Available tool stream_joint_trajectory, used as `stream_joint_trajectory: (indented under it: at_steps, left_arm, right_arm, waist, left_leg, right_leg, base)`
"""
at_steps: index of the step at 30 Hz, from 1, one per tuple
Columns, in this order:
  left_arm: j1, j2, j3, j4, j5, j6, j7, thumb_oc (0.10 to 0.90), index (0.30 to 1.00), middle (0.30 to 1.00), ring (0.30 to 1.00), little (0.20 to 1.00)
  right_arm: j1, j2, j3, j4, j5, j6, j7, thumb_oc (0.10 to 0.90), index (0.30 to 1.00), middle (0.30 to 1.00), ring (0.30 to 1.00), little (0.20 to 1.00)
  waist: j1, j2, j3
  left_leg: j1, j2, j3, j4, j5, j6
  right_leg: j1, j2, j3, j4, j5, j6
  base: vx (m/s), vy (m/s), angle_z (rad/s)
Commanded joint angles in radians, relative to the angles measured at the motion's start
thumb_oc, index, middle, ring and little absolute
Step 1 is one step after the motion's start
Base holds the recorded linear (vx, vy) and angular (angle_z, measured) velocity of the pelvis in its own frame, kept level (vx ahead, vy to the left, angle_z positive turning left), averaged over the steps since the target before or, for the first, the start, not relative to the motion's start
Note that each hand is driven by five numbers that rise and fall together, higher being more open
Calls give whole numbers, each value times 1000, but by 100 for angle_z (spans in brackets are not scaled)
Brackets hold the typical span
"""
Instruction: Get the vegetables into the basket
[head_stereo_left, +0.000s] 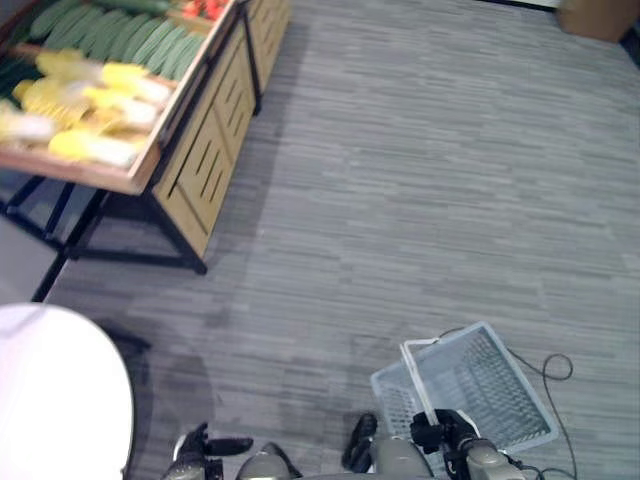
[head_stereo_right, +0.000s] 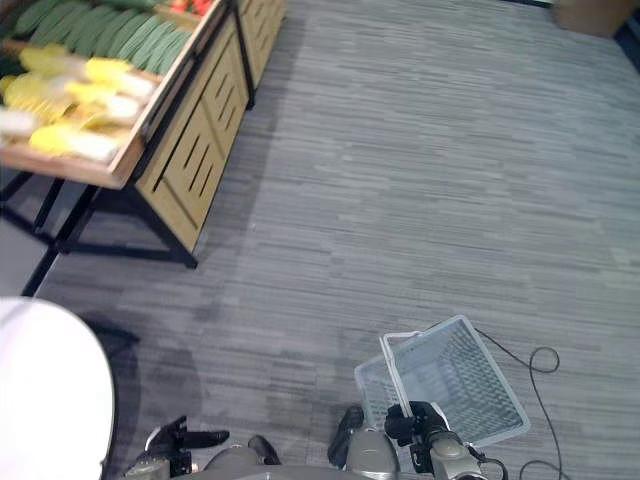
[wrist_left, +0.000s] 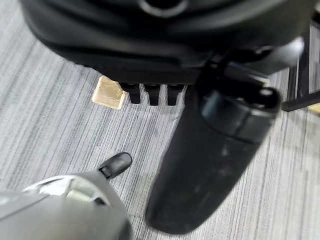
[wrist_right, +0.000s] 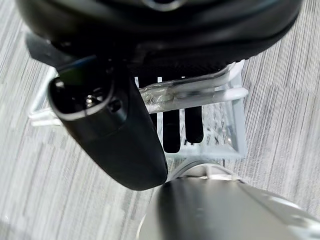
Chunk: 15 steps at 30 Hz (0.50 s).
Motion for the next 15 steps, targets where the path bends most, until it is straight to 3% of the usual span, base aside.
stream_joint_trajectory:
  at_steps: [1, 4, 5, 6, 7, 8, 9, 12, 14, 15]
  left_arm:
    - [-77, 7, -13, 10, -12, -20, 6, 900, 1000, 1000, 1000, 1000]
    - [-86, 7, -16, 15, -7, -17, 5, 900, 1000, 1000, 1000, 1000]
    - [-89, 6, -20, 15, -3, -16, 4, 900, 1000, 1000, 1000, 1000]
    - [-95, 1, -24, 10, -10, -19, 5, 900, 1000, 1000, 1000, 1000]
    - [-95, 1, -24, 10, -10, -19, 5, 900, 1000, 1000, 1000, 1000]
    - [-96, -5, -26, 8, -23, -24, 4, 900, 1000, 1000, 1000, 1000]
    - [-97, -6, -27, 9, -23, -24, 4, 900, 1000, 1000, 1000, 1000]
    - [-97, -11, -32, 8, -34, -26, 10, 900, 1000, 1000, 1000, 1000]
    - [-97, -15, -40, 6, -43, -30, 12, 900, 1000, 1000, 1000, 1000]
    - [-97, -15, -40, 6, -43, -30, 12, 900, 1000, 1000, 1000, 1000]
  right_arm:
    - [-69, 44, 1, -30, 34, -62, 10, 400, 300, 300, 300, 300]
    - [-72, 43, 1, -24, 44, -64, 6, 400, 300, 300, 300, 300]
    - [-73, 41, 6, -20, 44, -64, 6, 400, 300, 300, 300, 300]
    - [-77, 30, 18, -24, 44, -65, 9, 400, 300, 300, 300, 300]
    - [-77, 30, 18, -24, 44, -65, 9, 400, 300, 300, 300, 300]
    - [-76, 14, 23, -17, 33, -62, 13, 400, 300, 300, 300, 300]
    - [-76, 13, 23, -17, 33, -62, 14, 400, 300, 300, 300, 300]
    - [-60, 3, 4, -27, 39, -56, 10, 400, 300, 300, 300, 300]
    - [-59, -5, -4, -26, 39, -56, 7, 400, 300, 300, 300, 300]
    - [-59, -5, -4, -26, 39, -56, 7, 400, 300, 300, 300, 300]
  waist:
    - [-30, -26, -5]
    - [-35, -32, -8]
    - [-35, -38, -5]
    - [-26, -54, 11]
    - [-26, -53, 12]
    - [-7, -57, 25]
    - [-9, -57, 25]
    - [-7, -61, 18]
    - [6, -64, 15]
    - [5, -64, 15]
  left_leg:
    - [-24, -109, -98, -107, -20, 0]
    - [-22, -90, -98, -79, -26, -18]
    - [-31, -72, -95, -28, -37, -26]
    - [-75, -8, -105, 155, -31, -66]
    - [-78, -3, -106, 164, -33, -69]
    - [-109, 3, -197, 245, 4, -97]
    - [-110, 4, -199, 247, 4, -98]
    - [-121, -63, -336, 72, -31, -65]
    - [-147, -78, -458, -5, -8, -58]
    - [-147, -79, -458, -6, -8, -58]
  right_leg:
    - [0, -8, 95, -29, -25, 109]
    - [9, 6, 101, -37, -42, 94]
    - [16, 9, 102, -35, -55, 85]
    - [43, 21, 105, -44, -76, 58]
    - [45, 24, 105, -45, -77, 56]
    - [74, 39, 123, -68, -87, 46]
    - [75, 40, 121, -70, -87, 45]
    - [68, 25, 139, -86, -73, 66]
    - [56, 20, 170, -77, -69, 69]
    - [55, 19, 170, -76, -69, 69]
  base:
    - [83, -324, -27]
    - [67, -174, 7]
    - [160, -370, -4]
    - [127, -302, -4]
    - [183, -289, -10]
    - [95, -93, -33]
    - [117, -64, -49]
    - [54, 96, -41]
    - [74, 101, -3]
    - [111, 245, -32]
